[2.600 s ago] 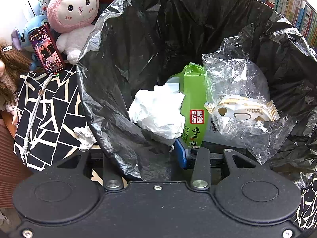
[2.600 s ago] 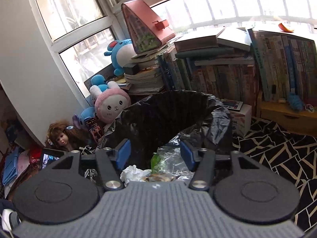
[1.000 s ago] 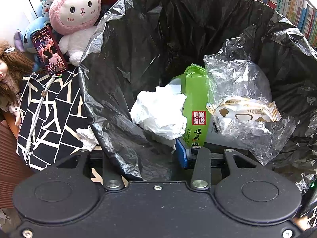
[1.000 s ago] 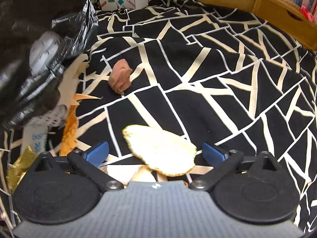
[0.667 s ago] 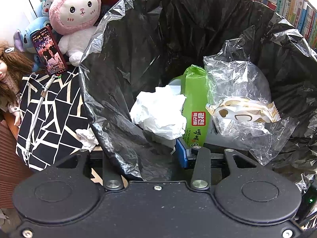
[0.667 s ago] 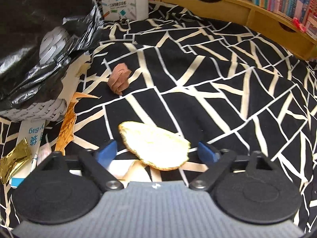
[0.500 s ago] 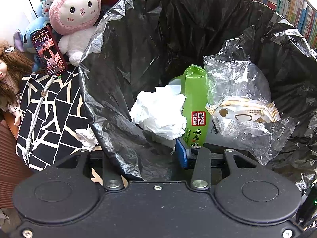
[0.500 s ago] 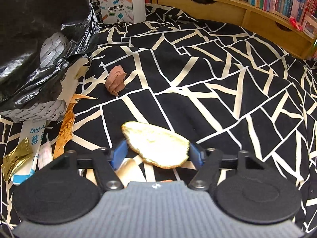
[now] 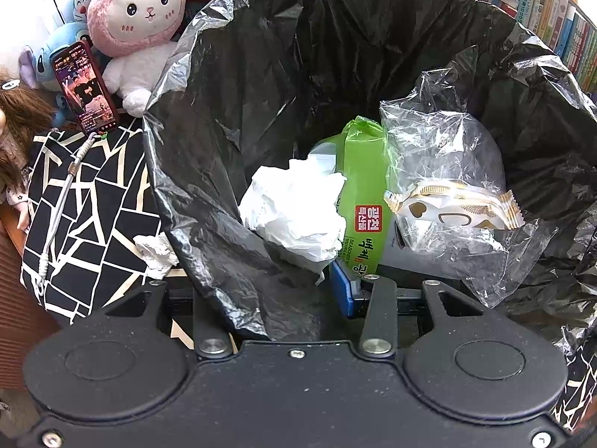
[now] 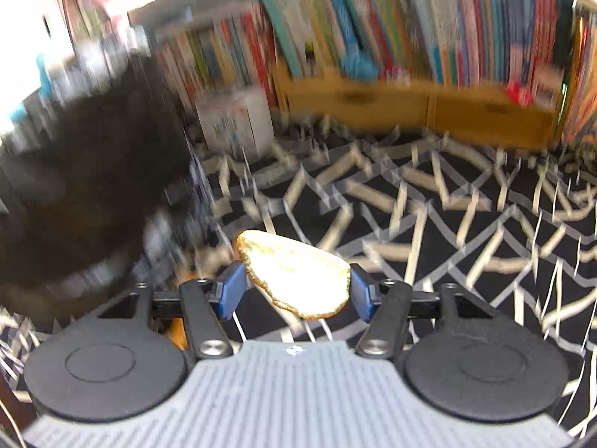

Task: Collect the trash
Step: 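Carry the bread slice into the trash bag and release it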

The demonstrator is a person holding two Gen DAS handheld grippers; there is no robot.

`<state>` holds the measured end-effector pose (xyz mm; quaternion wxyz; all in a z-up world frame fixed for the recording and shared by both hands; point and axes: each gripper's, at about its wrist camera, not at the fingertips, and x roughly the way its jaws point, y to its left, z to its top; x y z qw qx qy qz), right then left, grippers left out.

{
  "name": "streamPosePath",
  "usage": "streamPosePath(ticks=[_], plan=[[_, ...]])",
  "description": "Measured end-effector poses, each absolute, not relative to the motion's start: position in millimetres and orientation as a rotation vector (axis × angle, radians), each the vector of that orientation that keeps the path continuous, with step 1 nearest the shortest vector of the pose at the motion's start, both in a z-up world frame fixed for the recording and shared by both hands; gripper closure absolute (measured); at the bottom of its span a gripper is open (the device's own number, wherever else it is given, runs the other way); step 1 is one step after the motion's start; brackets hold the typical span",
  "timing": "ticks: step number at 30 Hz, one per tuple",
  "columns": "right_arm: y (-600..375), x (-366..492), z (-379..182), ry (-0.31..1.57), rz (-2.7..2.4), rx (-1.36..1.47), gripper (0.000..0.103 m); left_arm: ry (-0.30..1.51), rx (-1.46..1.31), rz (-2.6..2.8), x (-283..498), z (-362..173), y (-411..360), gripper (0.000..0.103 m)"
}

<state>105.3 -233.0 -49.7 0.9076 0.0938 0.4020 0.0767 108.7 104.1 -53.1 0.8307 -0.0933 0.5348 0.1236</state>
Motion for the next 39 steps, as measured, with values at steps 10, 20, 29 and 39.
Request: streamPosePath(ticks=[10, 20, 29, 39], plan=[[-212.5, 107.6, 58.4, 0.551, 0.359, 0.285, 0.040, 1.135, -0.196, 0.245, 108.4, -52.9, 105.7, 0.061], [-142.2, 118.7, 94.4, 0.501, 0.566, 0.257, 0.034, 1.137, -0.190, 0.227, 108.5, -53.2, 106.0, 0.059], [-113.4, 122.8, 93.7, 0.500, 0.567, 0.194, 0.007, 1.144, -0.182, 0.208, 109.1, -54.9, 105.1, 0.058], [-139.0, 113.8, 82.7, 0.532, 0.475, 0.204, 0.003, 1.149, -0.184, 0.198, 109.7, -56.6, 106.4, 0.057]])
